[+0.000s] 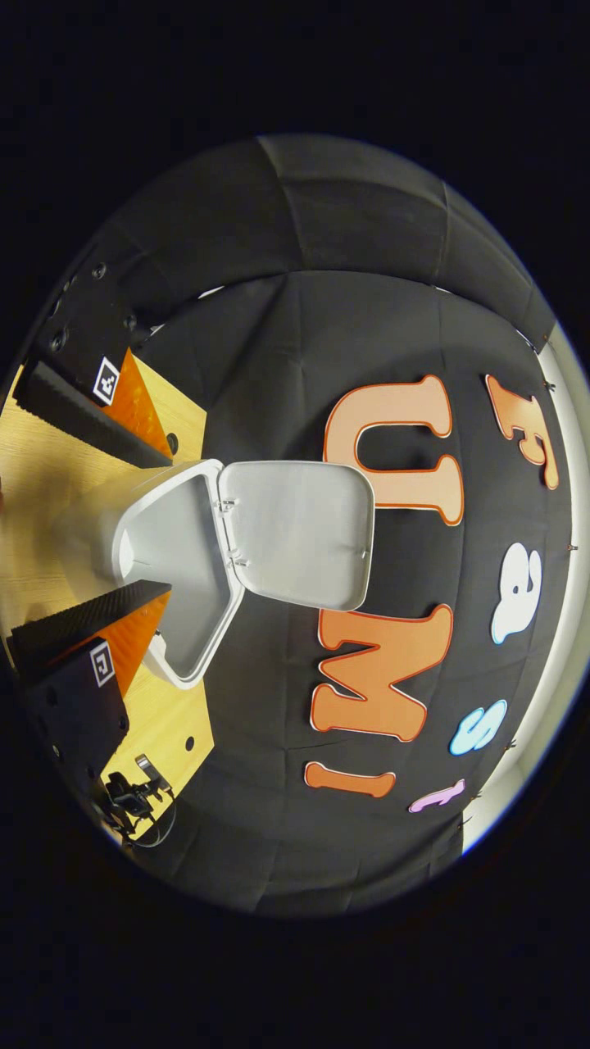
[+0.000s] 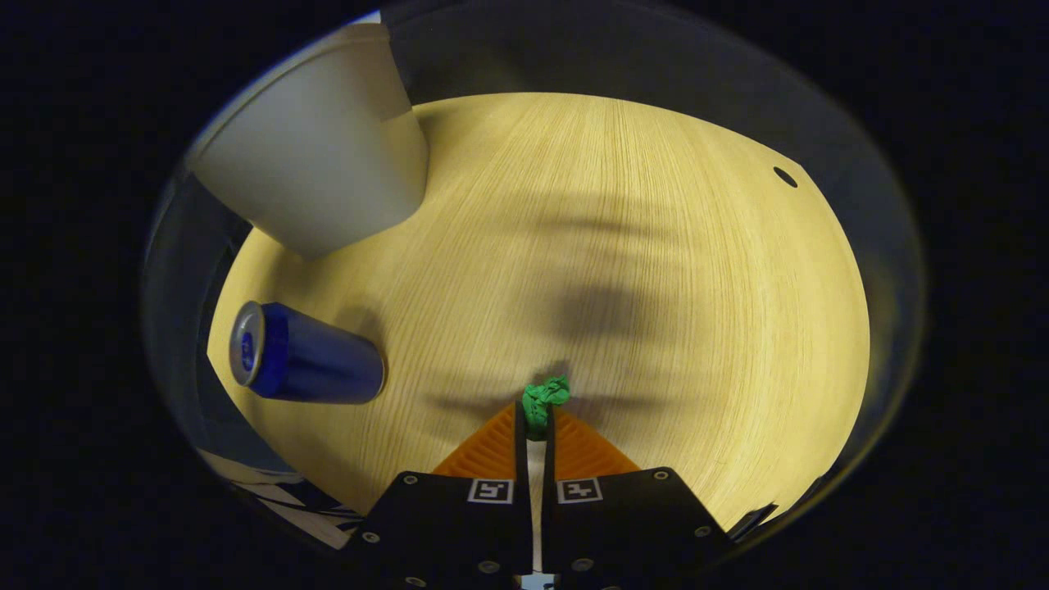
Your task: Press the lid of the desktop garbage bin to open it, pick up the crumpled paper on the desktop and throw it into the bin, then pick up the pop can on the desktop and drop it into the bin, and finally close the garbage bin lid.
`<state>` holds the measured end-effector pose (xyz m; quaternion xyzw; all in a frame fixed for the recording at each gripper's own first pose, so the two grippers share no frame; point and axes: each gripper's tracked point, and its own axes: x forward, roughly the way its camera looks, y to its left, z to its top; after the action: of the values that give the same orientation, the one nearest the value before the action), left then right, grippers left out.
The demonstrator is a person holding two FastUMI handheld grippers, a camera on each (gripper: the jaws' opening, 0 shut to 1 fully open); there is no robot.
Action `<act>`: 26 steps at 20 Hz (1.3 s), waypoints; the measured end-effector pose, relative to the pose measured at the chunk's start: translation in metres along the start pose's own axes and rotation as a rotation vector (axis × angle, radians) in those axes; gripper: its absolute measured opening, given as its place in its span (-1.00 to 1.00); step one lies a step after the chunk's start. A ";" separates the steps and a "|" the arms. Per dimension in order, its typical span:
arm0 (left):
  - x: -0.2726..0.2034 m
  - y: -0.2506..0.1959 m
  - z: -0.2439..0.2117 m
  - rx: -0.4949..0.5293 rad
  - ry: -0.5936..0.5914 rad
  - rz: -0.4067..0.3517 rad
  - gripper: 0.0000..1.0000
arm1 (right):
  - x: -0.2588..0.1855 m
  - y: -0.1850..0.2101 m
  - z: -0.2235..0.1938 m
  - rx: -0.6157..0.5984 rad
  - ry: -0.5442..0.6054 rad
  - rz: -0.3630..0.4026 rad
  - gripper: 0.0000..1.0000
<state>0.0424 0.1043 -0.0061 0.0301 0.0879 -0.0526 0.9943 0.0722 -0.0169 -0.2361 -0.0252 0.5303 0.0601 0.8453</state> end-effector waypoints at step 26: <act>-0.028 0.009 -0.025 -0.045 0.050 -0.005 0.77 | -0.266 0.123 0.345 -0.307 -0.787 0.190 -0.92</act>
<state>0.0116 0.1178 -0.0254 0.0090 0.1141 -0.0523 0.9921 0.2503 0.1216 0.1568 -0.0770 0.1525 0.2209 0.9602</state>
